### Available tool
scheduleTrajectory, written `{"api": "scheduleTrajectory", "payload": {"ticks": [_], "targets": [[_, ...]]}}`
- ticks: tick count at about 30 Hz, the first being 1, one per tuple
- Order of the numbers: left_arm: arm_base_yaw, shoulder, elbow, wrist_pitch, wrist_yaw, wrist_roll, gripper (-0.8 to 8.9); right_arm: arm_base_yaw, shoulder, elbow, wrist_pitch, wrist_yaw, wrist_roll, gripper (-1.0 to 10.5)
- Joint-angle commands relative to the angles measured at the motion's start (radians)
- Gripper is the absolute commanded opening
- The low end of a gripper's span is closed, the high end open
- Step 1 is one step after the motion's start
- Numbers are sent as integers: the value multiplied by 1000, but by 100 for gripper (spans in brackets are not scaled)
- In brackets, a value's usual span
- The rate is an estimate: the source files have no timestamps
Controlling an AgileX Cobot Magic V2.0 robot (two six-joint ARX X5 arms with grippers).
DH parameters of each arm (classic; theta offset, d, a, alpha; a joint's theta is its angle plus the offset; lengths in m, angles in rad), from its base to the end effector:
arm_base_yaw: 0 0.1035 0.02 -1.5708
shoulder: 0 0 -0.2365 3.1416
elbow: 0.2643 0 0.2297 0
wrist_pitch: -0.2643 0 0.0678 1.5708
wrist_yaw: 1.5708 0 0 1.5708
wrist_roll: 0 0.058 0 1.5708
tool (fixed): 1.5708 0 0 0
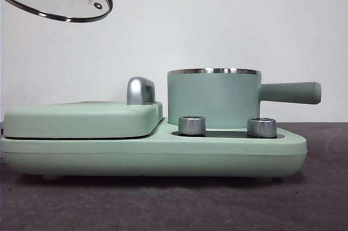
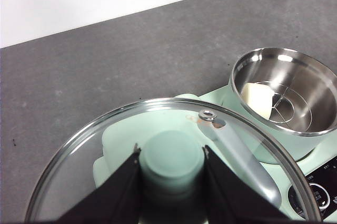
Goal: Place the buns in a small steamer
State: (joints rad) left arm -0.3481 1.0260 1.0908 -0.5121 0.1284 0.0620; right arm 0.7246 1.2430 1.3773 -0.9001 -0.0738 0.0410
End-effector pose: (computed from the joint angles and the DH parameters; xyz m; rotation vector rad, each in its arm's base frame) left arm 0.2116 -0.0847 0.3258 0.1093 0.4342 -0.4824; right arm 0.1814 0.1663 0.3295 -0.2141 0.7592 0.7421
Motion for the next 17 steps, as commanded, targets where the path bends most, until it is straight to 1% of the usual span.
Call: {"api": "scheduleTrajectory", "payload": {"ticks": [1, 8, 13, 17], "targets": [[-4, 5, 16, 28, 2, -3, 17, -52, 90, 60, 5, -34, -39, 184], [-4, 5, 16, 25, 2, -3, 17, -160, 292, 143, 9, -35, -100, 184], [-4, 5, 16, 25, 2, -2, 17, -192, 399, 150, 46, -31, -130, 184], [-4, 5, 16, 26, 2, -2, 17, -203, 466, 150, 69, -29, -135, 184]]}}
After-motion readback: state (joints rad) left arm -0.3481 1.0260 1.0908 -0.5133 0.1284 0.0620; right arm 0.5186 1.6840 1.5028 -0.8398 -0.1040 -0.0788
